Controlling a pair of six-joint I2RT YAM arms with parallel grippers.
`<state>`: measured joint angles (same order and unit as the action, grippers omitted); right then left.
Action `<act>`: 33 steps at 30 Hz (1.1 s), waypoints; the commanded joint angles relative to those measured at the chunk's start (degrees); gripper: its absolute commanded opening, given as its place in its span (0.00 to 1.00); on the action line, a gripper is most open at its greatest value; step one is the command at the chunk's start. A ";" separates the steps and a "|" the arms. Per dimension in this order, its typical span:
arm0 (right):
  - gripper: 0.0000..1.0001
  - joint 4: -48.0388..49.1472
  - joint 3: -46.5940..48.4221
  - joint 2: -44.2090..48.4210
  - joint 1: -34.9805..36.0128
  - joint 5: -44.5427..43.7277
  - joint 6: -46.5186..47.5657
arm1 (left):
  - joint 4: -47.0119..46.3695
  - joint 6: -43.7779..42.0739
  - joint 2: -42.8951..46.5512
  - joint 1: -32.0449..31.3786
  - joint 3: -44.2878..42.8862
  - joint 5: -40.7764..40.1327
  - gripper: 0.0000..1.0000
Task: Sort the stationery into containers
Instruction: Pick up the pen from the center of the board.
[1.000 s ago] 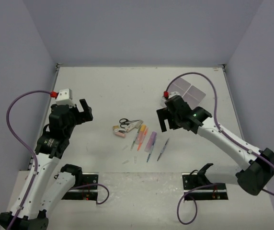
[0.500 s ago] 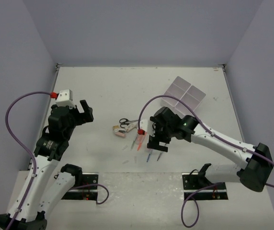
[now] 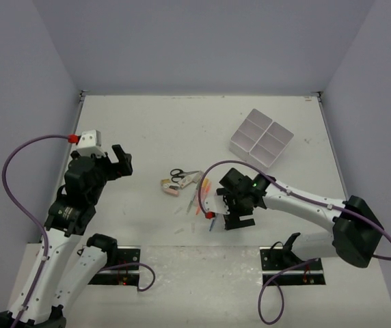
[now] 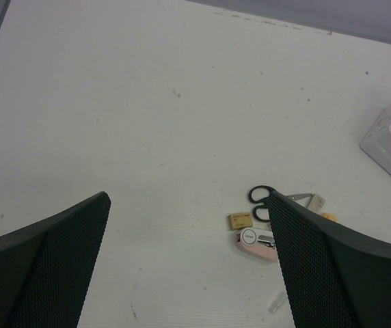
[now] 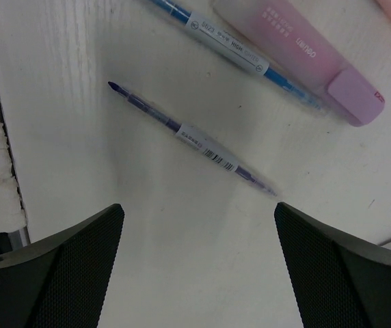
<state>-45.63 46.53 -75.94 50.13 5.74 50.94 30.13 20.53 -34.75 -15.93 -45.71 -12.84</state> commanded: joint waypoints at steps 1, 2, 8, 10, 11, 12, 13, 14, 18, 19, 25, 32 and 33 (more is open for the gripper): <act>0.90 -2.00 2.88 -4.37 -0.12 -1.37 4.36 | -0.67 0.56 0.75 -0.57 0.45 -0.85 1.00; 0.90 -1.98 3.47 -5.08 -0.09 -1.08 4.34 | -0.69 0.59 1.00 -0.65 0.48 -0.96 1.00; 0.83 -1.36 4.39 -10.10 -0.12 -0.90 5.32 | -0.60 0.66 1.65 -1.12 0.54 -1.48 1.00; 0.81 -0.66 5.00 -11.56 -0.12 -0.90 5.22 | -0.60 0.73 1.85 -1.12 0.54 -1.54 1.00; 0.80 -0.73 5.45 -12.07 -0.12 -0.69 5.13 | -0.60 0.73 1.92 -1.16 0.54 -1.57 1.00; 0.79 -0.86 5.83 -12.52 -0.12 -0.44 5.11 | -0.60 0.73 1.99 -1.26 0.54 -1.57 1.00; 0.78 -0.86 6.14 -12.99 -0.12 -0.39 5.06 | -0.60 0.73 2.05 -1.36 0.54 -1.57 1.00; 0.77 -0.86 6.35 -13.44 -0.12 -0.38 5.18 | -0.60 0.73 2.06 -1.38 0.54 -1.57 1.00; 0.73 0.53 7.28 -15.27 0.06 0.67 5.14 | -0.60 0.73 2.17 -1.56 0.54 -1.51 1.00; 0.71 0.71 7.51 -15.61 0.06 0.84 5.13 | -0.60 0.73 2.23 -1.56 0.54 -1.57 1.00; 0.55 1.52 5.82 -16.54 -0.01 0.81 5.29 | -0.53 0.82 2.30 -1.89 0.54 -1.82 1.00; 0.41 4.13 1.03 -13.56 0.06 0.04 5.98 | -0.37 0.91 2.48 -2.30 0.54 -2.31 1.00; 0.40 4.55 0.32 -12.68 0.06 -0.14 6.23 | -0.41 0.92 2.58 -2.34 0.54 -2.38 1.00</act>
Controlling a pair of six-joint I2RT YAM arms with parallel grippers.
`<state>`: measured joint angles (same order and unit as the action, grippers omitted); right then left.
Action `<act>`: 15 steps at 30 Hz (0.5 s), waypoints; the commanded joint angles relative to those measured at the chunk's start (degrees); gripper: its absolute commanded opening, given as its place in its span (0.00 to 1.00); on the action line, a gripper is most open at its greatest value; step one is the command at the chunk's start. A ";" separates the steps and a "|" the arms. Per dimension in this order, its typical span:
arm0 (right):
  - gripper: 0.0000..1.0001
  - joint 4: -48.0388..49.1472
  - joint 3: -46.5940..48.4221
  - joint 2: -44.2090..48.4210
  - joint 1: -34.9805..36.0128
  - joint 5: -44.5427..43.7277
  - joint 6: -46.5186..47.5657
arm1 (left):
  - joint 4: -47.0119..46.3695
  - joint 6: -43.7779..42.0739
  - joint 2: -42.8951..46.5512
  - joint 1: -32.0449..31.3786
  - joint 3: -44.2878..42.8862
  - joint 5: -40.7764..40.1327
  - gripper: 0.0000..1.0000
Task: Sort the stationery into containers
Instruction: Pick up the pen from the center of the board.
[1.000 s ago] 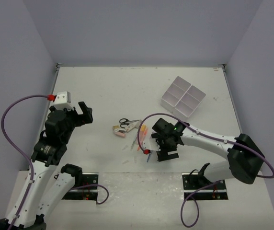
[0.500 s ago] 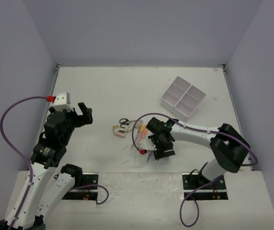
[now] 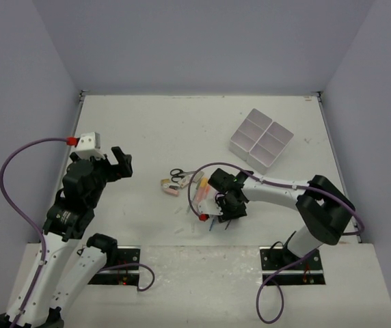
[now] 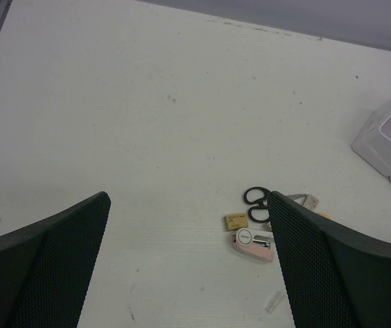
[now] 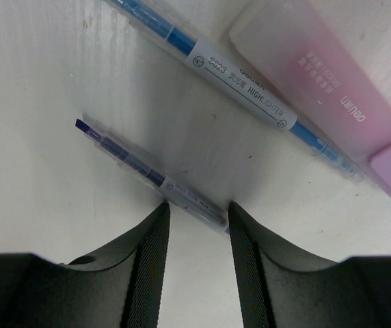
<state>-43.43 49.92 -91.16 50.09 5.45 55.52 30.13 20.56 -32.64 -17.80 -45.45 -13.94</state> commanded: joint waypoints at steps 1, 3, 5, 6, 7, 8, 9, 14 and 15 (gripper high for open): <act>0.39 2.76 -3.74 2.97 0.11 -0.04 1.92 | -0.33 0.98 0.48 -0.40 0.28 -1.37 1.00; 0.37 4.37 -5.93 3.91 0.39 -0.62 2.52 | -0.25 1.01 0.67 -0.51 0.28 -1.73 1.00; 0.36 5.41 -7.17 4.72 0.54 -0.58 2.54 | -0.23 1.06 0.86 -0.61 0.28 -1.83 1.00; 0.34 6.16 -7.98 5.20 0.88 -0.45 2.41 | -0.16 1.06 0.99 -0.74 0.28 -1.96 1.00; 0.33 6.30 -7.99 5.27 1.02 -0.38 2.34 | -0.16 1.13 1.13 -0.88 0.28 -2.10 1.00; 0.31 6.27 -7.99 5.18 1.25 -0.36 2.32 | -0.12 1.15 1.21 -0.95 0.28 -2.21 1.00; 0.28 6.14 -7.98 5.00 1.50 -0.36 2.31 | -0.07 1.15 1.27 -1.01 0.28 -2.32 1.00; 0.16 3.95 -6.69 3.22 2.35 -0.26 1.73 | 0.09 1.33 1.69 -1.51 0.28 -3.08 1.00; 0.12 3.40 -6.71 3.18 2.53 -0.30 1.55 | 0.14 1.33 1.74 -1.57 0.28 -3.18 1.00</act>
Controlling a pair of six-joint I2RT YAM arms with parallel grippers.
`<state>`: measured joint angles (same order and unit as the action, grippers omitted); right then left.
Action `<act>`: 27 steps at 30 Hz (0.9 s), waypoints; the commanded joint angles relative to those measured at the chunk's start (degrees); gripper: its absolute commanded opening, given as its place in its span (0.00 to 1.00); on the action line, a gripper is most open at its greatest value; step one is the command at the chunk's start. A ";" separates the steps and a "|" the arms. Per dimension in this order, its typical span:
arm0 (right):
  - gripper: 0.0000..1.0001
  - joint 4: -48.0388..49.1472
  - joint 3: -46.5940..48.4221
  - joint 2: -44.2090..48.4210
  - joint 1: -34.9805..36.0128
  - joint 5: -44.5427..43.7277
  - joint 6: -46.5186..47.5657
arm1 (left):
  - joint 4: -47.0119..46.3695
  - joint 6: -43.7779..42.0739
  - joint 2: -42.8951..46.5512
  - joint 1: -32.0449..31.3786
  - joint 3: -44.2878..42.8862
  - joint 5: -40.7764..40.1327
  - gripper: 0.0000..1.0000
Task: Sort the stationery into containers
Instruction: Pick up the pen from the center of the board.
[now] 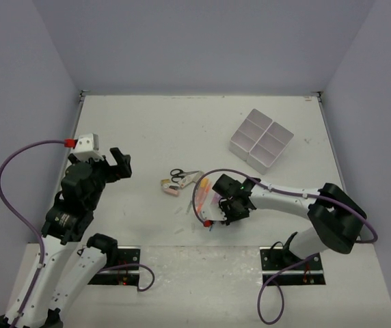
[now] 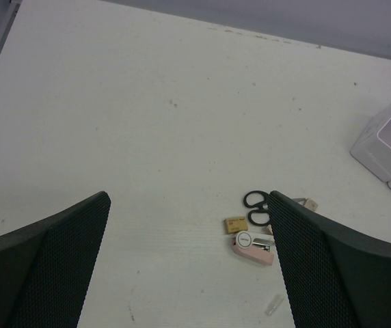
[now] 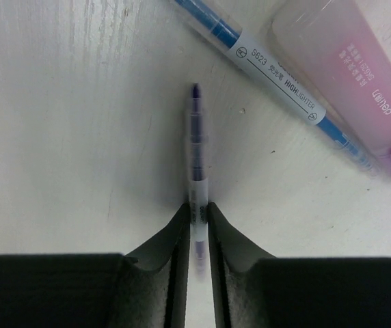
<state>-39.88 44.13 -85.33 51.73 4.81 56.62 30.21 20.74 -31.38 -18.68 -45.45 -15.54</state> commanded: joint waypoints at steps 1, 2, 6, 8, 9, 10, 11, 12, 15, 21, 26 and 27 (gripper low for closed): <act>0.09 -0.72 -0.97 -2.64 1.07 0.29 0.27 | 0.10 1.14 0.53 -0.73 0.28 -1.67 1.00; 0.07 -1.11 -1.13 -2.57 1.25 0.21 0.17 | 0.18 1.22 0.53 -0.89 0.28 -1.76 1.00; 0.00 -2.74 -2.51 -0.71 3.04 -2.35 -0.96 | 0.16 1.33 0.54 -1.05 0.23 -2.09 1.00; 0.00 -4.42 -1.90 1.25 3.03 -2.97 -2.84 | 0.27 1.41 0.54 -1.18 0.19 -2.43 1.00; 0.00 -5.44 -1.20 2.35 3.07 -2.79 -3.90 | 0.33 1.44 0.54 -1.22 0.19 -2.59 1.00; 0.00 -7.34 0.62 3.89 3.10 -2.17 -6.18 | 0.36 1.57 0.52 -1.29 0.17 -2.90 1.00; 0.00 -10.16 3.64 6.09 3.05 -1.31 -9.83 | 0.56 1.77 0.47 -1.34 0.12 -3.28 1.00; 0.00 -11.93 5.82 7.95 3.03 -0.84 -12.76 | 0.70 1.91 0.36 -1.35 0.08 -3.67 1.00; 0.00 -13.85 9.99 13.06 2.97 -1.33 -19.89 | 1.09 2.30 -0.28 -1.36 -0.05 -5.02 1.00; 0.00 -2.92 14.03 26.37 1.45 -8.24 -38.54 | 3.13 6.22 -2.51 -1.36 -1.49 -8.06 1.00; 0.00 1.83 14.49 27.86 1.27 -12.54 -52.45 | 8.52 14.04 -2.63 -1.36 -4.54 -9.42 1.00; 0.00 1.67 14.65 26.98 1.35 -12.55 -53.91 | 9.10 15.49 -2.55 -1.36 -5.19 -8.47 1.00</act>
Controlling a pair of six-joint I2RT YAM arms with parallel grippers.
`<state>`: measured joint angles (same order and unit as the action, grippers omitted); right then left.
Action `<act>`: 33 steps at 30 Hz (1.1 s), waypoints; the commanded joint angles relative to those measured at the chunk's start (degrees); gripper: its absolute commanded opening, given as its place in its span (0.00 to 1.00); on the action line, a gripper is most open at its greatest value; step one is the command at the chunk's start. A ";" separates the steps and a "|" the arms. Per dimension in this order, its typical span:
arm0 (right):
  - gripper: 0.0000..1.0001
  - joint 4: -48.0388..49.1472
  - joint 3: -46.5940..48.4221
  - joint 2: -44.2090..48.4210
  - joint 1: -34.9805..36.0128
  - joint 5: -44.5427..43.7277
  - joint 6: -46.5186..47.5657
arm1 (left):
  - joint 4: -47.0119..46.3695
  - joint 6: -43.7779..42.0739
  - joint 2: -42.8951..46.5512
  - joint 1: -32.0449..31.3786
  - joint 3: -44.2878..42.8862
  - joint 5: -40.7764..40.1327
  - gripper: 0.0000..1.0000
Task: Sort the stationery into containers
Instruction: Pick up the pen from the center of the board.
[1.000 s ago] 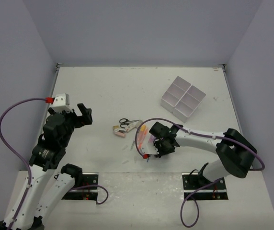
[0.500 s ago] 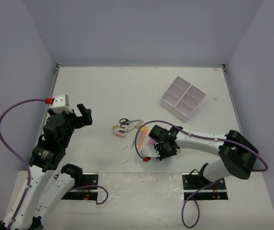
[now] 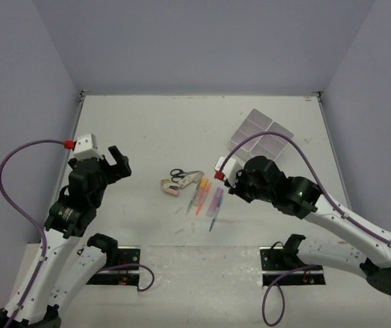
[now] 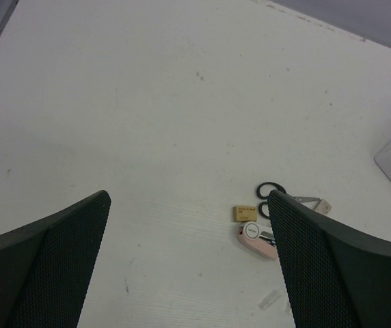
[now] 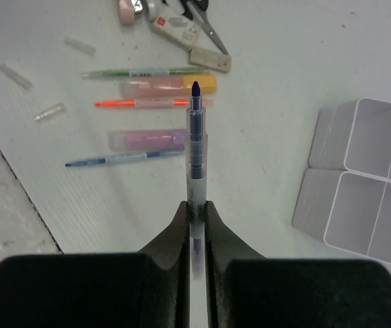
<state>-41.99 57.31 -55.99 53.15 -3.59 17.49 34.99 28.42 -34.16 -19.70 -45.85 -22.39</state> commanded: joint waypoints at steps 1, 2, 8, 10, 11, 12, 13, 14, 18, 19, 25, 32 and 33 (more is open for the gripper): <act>0.00 3.63 1.49 -2.65 -0.06 -5.03 -16.53 | 4.96 8.79 0.17 -0.40 -5.63 0.71 1.00; 0.00 3.58 1.49 -2.90 -0.06 -6.17 -18.51 | 5.40 9.85 -0.08 -0.42 -6.26 2.35 1.00; 0.00 3.75 2.02 1.17 -0.08 -16.11 -24.12 | 8.06 19.01 -7.72 -0.99 -4.57 10.90 1.00; 0.00 3.70 1.96 3.07 -0.09 -19.30 -25.27 | 7.99 21.73 -10.95 -5.16 -3.01 10.01 1.00; 0.00 3.40 1.88 4.22 -0.11 -20.58 -25.97 | 7.94 23.74 -11.97 -8.54 -2.63 8.24 1.00; 0.00 2.89 1.88 5.26 -0.13 -21.53 -26.92 | 8.14 25.77 -13.27 -13.53 -2.54 5.16 1.00; 0.00 2.26 1.99 5.89 -0.08 -21.95 -27.86 | 8.71 28.27 -15.55 -21.46 -2.85 0.03 1.00; 0.00 1.75 2.41 6.21 -0.11 -22.12 -28.46 | 9.65 31.71 -17.41 -25.91 -3.32 -2.96 1.00; 0.00 -1.24 3.06 6.90 -0.06 -21.20 -29.83 | 14.79 33.39 -33.14 -39.98 -10.62 -9.40 0.99; 0.00 -1.72 3.02 7.16 -0.06 -21.25 -29.52 | 16.06 31.76 -35.97 -41.27 -13.08 -9.75 0.97; 0.00 -2.96 3.01 10.79 -0.15 -20.04 -29.26 | 17.67 15.49 -43.18 -46.12 -17.74 -12.55 0.97; 0.00 -1.22 2.13 12.81 -0.06 -18.21 -29.09 | 3.49 -0.42 -37.65 -38.23 -9.51 3.06 0.98; 0.00 -1.34 2.00 12.66 -0.06 -18.61 -29.09 | 2.64 -1.15 -37.30 -36.84 -9.01 5.04 0.98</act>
<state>-44.29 58.52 -42.82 53.08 -22.42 -10.57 45.18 37.17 -73.92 -61.71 -56.87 -25.85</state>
